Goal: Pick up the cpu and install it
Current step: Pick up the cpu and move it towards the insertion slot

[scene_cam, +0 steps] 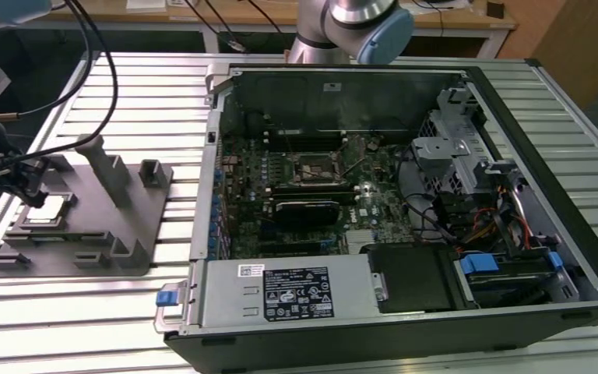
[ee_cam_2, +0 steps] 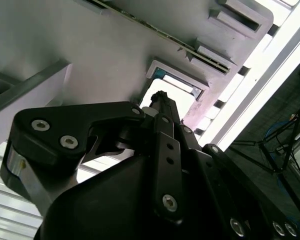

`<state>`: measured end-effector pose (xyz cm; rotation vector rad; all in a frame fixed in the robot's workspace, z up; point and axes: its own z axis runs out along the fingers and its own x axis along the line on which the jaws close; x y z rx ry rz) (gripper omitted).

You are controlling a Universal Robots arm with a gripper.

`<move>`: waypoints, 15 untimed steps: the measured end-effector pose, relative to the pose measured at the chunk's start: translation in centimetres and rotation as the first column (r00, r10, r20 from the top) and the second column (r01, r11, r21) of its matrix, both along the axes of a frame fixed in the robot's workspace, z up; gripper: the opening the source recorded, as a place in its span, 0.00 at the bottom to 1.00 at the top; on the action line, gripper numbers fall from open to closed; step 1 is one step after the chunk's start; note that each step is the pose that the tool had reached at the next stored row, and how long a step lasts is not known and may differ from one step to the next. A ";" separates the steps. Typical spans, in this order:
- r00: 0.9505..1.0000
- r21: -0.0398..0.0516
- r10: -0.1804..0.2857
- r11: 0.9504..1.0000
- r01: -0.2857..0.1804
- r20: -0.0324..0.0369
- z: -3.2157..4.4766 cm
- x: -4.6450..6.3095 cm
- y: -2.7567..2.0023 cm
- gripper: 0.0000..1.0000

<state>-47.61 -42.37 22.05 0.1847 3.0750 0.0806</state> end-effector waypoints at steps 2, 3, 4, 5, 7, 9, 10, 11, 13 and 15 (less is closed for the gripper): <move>1.000 0.000 0.000 1.000 0.000 0.000 -0.23 -0.2 0.00 0.11; 1.000 0.000 0.000 1.000 0.000 0.000 -0.35 -0.2 0.00 0.11; 1.000 0.000 0.000 1.000 0.000 0.000 -0.47 -0.3 0.00 0.11; 1.000 0.000 0.000 1.000 0.000 0.000 -0.59 -0.4 0.00 0.11; 1.000 0.000 0.000 1.000 0.000 0.000 -0.84 -0.5 0.00 0.11; 1.000 0.000 0.000 1.000 0.000 0.000 -1.06 -0.6 -0.01 0.11; 1.000 0.000 0.000 1.000 0.000 0.000 -1.15 -0.6 0.00 0.11; 1.000 0.000 0.000 1.000 0.000 0.000 -1.24 -0.6 0.01 0.11; 1.000 0.000 0.000 1.000 0.000 0.000 -1.37 -0.6 0.04 0.11; 1.000 0.000 0.000 1.000 0.000 0.000 -1.48 -0.6 0.09 0.11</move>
